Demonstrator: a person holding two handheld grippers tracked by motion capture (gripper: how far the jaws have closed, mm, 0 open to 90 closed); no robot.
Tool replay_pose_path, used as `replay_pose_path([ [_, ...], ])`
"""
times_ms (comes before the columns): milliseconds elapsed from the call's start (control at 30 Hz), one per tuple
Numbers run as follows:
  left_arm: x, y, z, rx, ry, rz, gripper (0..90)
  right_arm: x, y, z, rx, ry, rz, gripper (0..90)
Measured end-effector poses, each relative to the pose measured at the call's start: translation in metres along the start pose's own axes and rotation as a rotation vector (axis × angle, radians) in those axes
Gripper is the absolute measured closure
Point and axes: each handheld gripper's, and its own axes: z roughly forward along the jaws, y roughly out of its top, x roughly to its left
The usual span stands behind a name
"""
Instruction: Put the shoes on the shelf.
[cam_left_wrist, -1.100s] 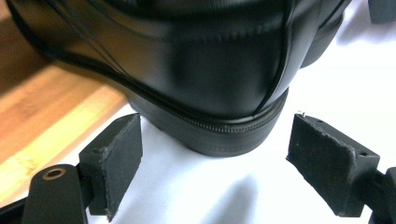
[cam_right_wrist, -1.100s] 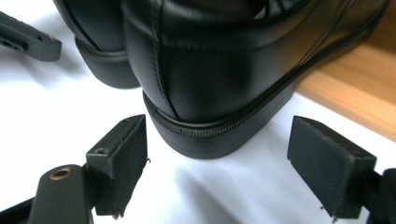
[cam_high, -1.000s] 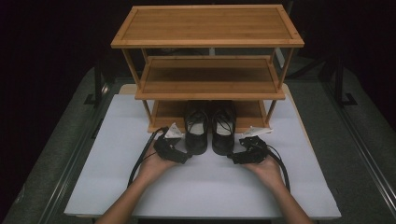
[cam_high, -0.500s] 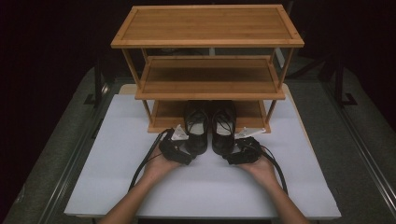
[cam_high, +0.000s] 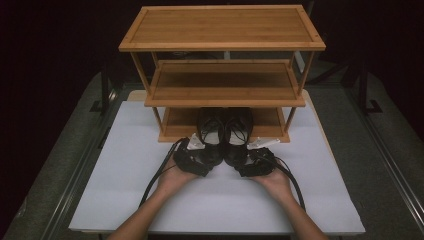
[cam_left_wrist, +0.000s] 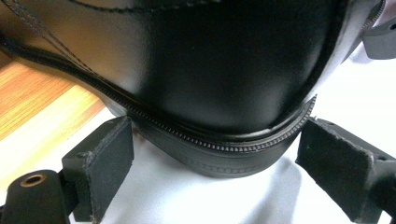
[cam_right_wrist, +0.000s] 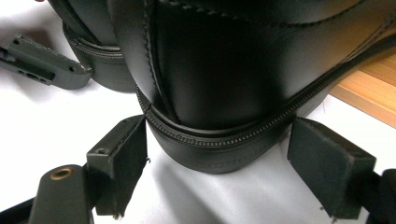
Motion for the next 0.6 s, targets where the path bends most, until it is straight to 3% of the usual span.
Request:
replay_pose_path([
  [167, 0.001, 0.004, -0.004, -0.007, -0.008, -0.020, 10.7, 0.000, 0.003, -0.003, 0.002, -0.001, 0.002, 20.8],
  [333, 0.007, 0.012, -0.012, -0.055, -0.039, -0.059, 10.7, -0.007, 0.011, -0.012, -0.049, 0.039, 0.042, 21.0],
  [600, 0.011, 0.018, -0.014, -0.047, -0.051, -0.067, 10.7, -0.011, 0.018, -0.015, -0.035, 0.046, 0.034, 21.0],
])
